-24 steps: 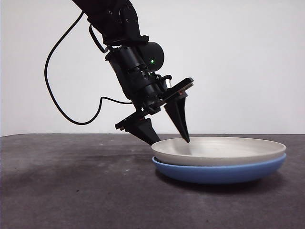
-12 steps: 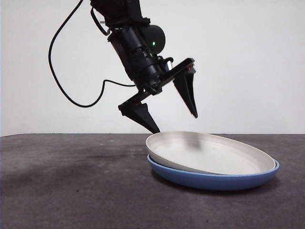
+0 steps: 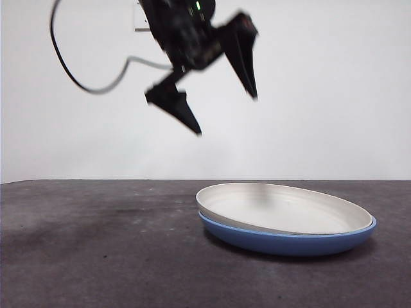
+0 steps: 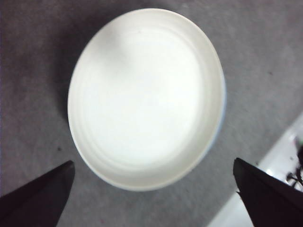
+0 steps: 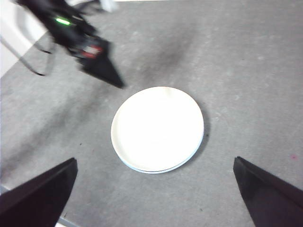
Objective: Pick up the white plate, put it on the blue plate, put it on desk
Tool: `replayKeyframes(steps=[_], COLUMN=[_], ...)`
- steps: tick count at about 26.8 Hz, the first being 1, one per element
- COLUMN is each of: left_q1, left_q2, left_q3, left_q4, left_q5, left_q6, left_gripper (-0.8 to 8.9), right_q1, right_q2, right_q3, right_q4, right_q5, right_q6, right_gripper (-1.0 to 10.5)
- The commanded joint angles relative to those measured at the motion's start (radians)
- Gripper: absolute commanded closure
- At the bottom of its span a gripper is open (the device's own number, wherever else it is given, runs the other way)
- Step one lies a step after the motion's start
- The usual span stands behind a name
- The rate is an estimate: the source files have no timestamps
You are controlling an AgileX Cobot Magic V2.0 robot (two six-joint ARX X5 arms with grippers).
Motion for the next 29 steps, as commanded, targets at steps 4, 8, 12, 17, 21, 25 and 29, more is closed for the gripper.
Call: replayKeyframes(steps=[4,8,12,17,21,25,29], left_q1=[-0.012,-0.013,-0.019,-0.019,-0.018,-0.018,-0.018], left_q2=[-0.21,-0.393,-0.558,-0.758,-0.904,-1.028,-1.121], left_q3=[0.032,0.029,0.0,-0.182,-0.365,-0.511,-0.612], left_q4=[-0.046,-0.102,-0.121,-0.109,-0.061,-0.013,0.023], left_q5=[-0.001,-0.001,-0.001,-0.001,-0.001,-0.001,-0.001], left_q6=[0.067,0.106,0.142,0.166,0.178,0.189,0.19], left_gripper=[2.42,2.5,2.5,2.5,2.5,2.5,2.5], right_q1=[0.004,0.004,0.004,0.004,0.004,0.004,0.004], right_q2=[0.004,0.013,0.076,0.179,0.253,0.341,0.455], right_q3=[0.019,0.019,0.019,0.019,0.019,0.019,0.019], right_q4=[0.006,0.006,0.005,-0.011,-0.011,-0.009,-0.006], right_q5=[0.024,0.03,0.019,-0.014,-0.042,-0.041,-0.065], right_q6=[-0.001,0.023,0.032,0.036,0.017,0.005,-0.028], right_gripper=[3.6,3.6,3.6,3.6,3.6,3.6,3.6])
